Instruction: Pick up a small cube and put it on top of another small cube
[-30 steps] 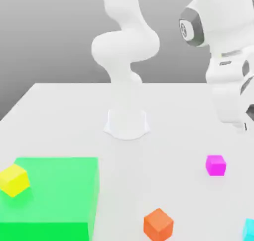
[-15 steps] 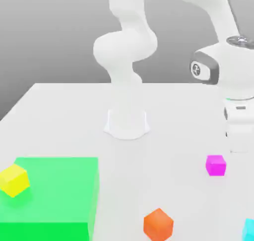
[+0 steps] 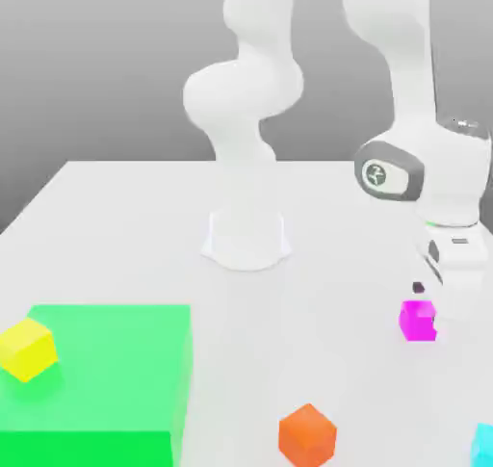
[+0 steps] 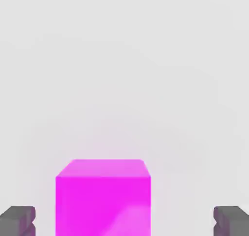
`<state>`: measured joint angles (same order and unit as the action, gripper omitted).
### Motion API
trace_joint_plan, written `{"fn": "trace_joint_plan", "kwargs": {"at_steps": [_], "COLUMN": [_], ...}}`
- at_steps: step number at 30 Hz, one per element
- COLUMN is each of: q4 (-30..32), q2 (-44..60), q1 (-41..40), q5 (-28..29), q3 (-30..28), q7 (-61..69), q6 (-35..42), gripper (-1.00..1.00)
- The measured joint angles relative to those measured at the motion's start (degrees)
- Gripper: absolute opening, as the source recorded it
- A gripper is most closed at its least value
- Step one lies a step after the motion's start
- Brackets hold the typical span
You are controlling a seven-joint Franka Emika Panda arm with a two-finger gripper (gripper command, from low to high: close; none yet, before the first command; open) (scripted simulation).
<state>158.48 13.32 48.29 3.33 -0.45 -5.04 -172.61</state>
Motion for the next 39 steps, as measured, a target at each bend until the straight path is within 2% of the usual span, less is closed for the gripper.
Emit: {"fn": "trace_joint_plan", "kwargs": {"at_steps": [3,4,11,18,26,32,39], "q4": [-0.3,-0.35,-0.35,0.41,2.22,-1.36,-6.35], "q2": [3.53,4.3,4.27,-2.98,-9.96,-11.03,-11.76], "q1": [-0.46,-0.58,-0.59,-0.17,-0.92,-9.57,-19.85], "q5": [-0.33,-0.44,-0.13,0.24,-2.88,-6.29,-7.63], "q3": [0.63,0.81,0.77,0.11,1.27,-1.31,-5.42], "q7": [-0.02,-0.02,-0.28,-0.11,2.27,18.23,37.21], "q6": [-2.69,-3.28,-3.18,2.4,8.44,13.3,19.07], "gripper": [0.0,-1.0,-1.0,-1.0,-1.0,-1.0,-1.0]}}
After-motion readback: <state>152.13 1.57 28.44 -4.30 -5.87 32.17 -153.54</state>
